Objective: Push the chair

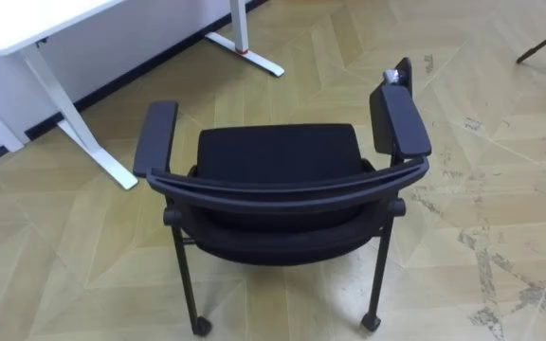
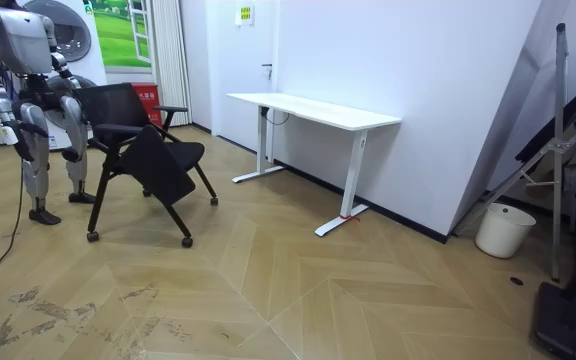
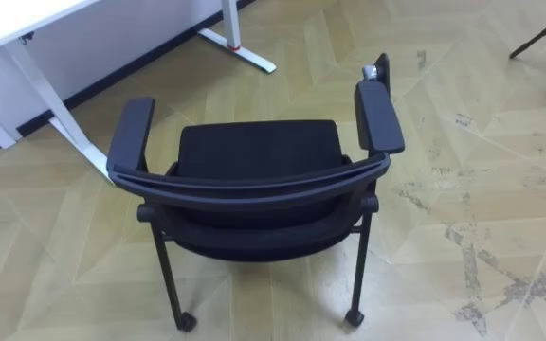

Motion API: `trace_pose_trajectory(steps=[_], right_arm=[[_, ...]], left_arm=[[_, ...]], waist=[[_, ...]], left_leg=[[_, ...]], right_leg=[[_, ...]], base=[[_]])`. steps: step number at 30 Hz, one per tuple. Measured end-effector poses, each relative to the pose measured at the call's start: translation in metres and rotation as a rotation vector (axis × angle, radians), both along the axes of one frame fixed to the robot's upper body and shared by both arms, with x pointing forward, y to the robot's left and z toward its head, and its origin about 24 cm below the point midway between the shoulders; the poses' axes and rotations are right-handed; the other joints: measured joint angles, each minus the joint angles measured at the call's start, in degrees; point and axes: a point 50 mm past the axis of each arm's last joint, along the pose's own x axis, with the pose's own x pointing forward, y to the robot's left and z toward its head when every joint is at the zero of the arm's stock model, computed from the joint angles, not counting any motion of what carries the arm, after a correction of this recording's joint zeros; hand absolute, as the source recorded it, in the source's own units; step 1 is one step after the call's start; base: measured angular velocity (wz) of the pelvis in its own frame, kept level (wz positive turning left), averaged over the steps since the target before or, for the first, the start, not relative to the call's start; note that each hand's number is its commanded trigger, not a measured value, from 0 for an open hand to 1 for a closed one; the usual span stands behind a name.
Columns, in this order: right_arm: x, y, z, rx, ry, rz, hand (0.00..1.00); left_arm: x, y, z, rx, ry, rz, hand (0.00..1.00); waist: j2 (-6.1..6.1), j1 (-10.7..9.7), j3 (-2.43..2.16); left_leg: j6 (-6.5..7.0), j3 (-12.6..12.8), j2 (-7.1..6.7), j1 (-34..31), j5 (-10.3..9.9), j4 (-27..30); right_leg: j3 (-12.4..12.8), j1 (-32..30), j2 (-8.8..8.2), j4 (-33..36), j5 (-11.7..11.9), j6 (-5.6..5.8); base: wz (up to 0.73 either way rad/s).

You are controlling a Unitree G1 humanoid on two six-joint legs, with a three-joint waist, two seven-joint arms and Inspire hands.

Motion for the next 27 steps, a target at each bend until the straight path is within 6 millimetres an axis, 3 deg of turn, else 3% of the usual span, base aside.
trace_pose_trajectory(steps=[5,12,16,27], right_arm=[[0.002,0.0,0.0,-0.019,0.021,-0.009,0.0],[-0.012,-0.008,-0.001,-0.097,0.085,-0.221,0.0],[-0.017,-0.012,0.0,-0.12,0.111,-0.287,0.0],[-0.022,-0.014,0.0,-0.127,0.134,-0.345,0.0]], left_arm=[[-0.001,-0.001,-0.001,-0.002,0.021,0.015,0.0],[-0.008,-0.001,-0.003,-0.021,0.055,0.084,0.0],[-0.016,0.002,-0.004,-0.037,0.085,0.175,0.0],[-0.026,0.009,-0.004,0.011,0.119,0.291,0.0]], waist=[[0.19,0.0,0.0],[0.67,-1.7,0.04],[0.31,-2.8,-0.12],[0.4,-2.4,-0.49]], left_leg=[[-0.06,0.0,0.04,0.6,-0.2,-0.4],[-0.05,-0.4,-0.05,1.0,-0.2,-0.3],[-0.11,-0.2,-0.09,1.0,-0.2,-0.2],[-0.31,0.0,0.0,1.7,-0.4,-0.1]], right_leg=[[0.2,0.5,0.03,0.0,0.0,0.0],[-0.2,1.5,0.07,0.0,-0.1,0.04],[0.0,1.5,0.03,0.0,-0.5,-0.07],[1.1,1.5,0.16,0.1,-0.8,-0.07]], base=[[-0.01],[0.03],[0.0],[-0.01]])
